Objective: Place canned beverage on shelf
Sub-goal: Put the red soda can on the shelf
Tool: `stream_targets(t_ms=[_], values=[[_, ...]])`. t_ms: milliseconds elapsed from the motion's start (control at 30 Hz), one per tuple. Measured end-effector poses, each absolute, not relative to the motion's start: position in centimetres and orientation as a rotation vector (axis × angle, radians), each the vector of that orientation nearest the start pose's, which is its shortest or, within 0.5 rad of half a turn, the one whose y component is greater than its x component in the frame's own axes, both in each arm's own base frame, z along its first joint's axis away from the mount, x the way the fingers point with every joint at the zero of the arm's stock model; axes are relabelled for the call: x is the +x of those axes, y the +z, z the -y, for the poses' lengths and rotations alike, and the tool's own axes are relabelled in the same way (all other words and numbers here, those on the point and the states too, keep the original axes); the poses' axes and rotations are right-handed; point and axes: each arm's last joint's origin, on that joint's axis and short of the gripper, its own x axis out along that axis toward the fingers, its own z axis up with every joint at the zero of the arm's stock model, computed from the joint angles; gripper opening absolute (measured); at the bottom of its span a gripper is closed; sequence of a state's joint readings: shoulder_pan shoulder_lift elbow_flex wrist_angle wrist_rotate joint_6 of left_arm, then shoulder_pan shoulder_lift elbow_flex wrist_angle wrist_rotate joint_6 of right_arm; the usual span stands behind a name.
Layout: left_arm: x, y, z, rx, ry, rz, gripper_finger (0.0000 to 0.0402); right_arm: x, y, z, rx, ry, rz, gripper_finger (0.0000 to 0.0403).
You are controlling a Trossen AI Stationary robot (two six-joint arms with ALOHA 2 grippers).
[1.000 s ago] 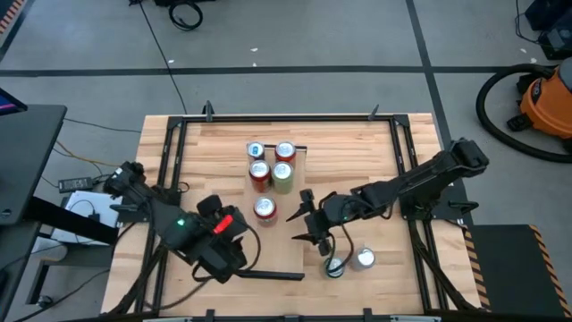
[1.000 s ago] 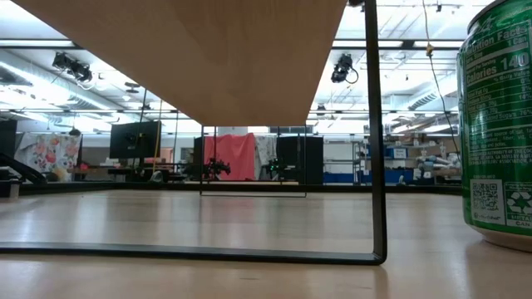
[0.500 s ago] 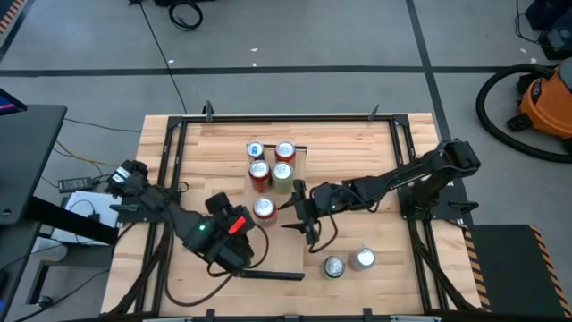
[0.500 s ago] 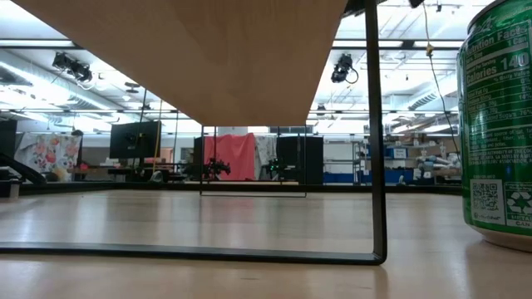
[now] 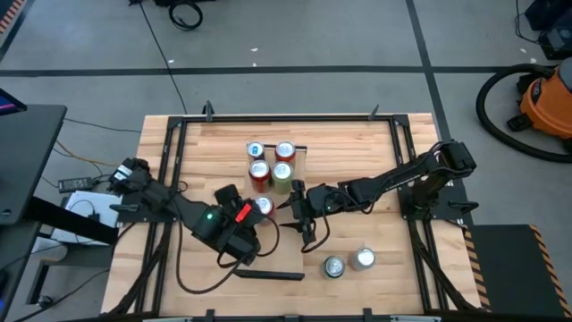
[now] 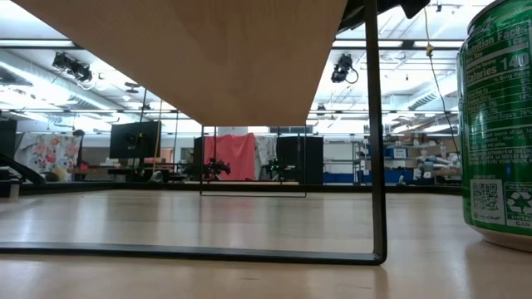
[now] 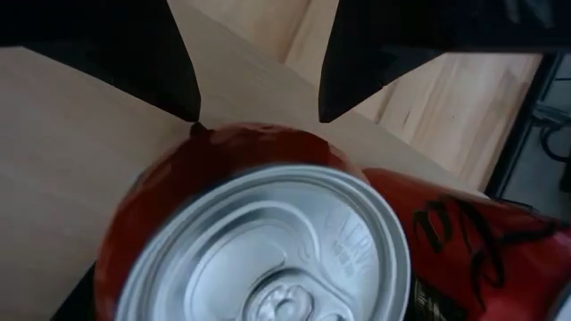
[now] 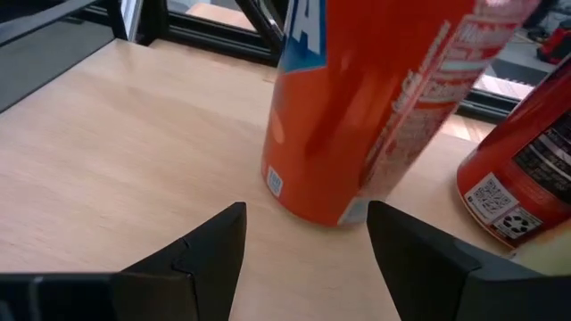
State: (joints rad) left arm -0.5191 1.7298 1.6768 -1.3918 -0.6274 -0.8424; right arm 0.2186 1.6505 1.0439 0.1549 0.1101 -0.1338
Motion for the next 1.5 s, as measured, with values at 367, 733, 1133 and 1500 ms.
stream_targets(t_ms=[367,733,1133,1500], values=[[29.1,32.0,12.9,0.090,0.587,-1.080,0.0240,35.4,23.4,-8.1,-0.199,0.170,-0.437,0.0244],[29.1,32.1,12.8,0.090,0.594,-1.079,0.0240,35.1,23.4,-8.9,-0.208,0.182,-0.442,0.0244],[28.3,32.0,13.8,0.054,0.532,-1.148,0.0240,34.8,23.6,-9.7,-0.181,0.208,-0.444,0.0244],[28.2,32.1,13.9,0.053,0.534,-1.148,0.0240,35.1,23.3,-12.4,-0.198,0.206,-0.343,0.0244]])
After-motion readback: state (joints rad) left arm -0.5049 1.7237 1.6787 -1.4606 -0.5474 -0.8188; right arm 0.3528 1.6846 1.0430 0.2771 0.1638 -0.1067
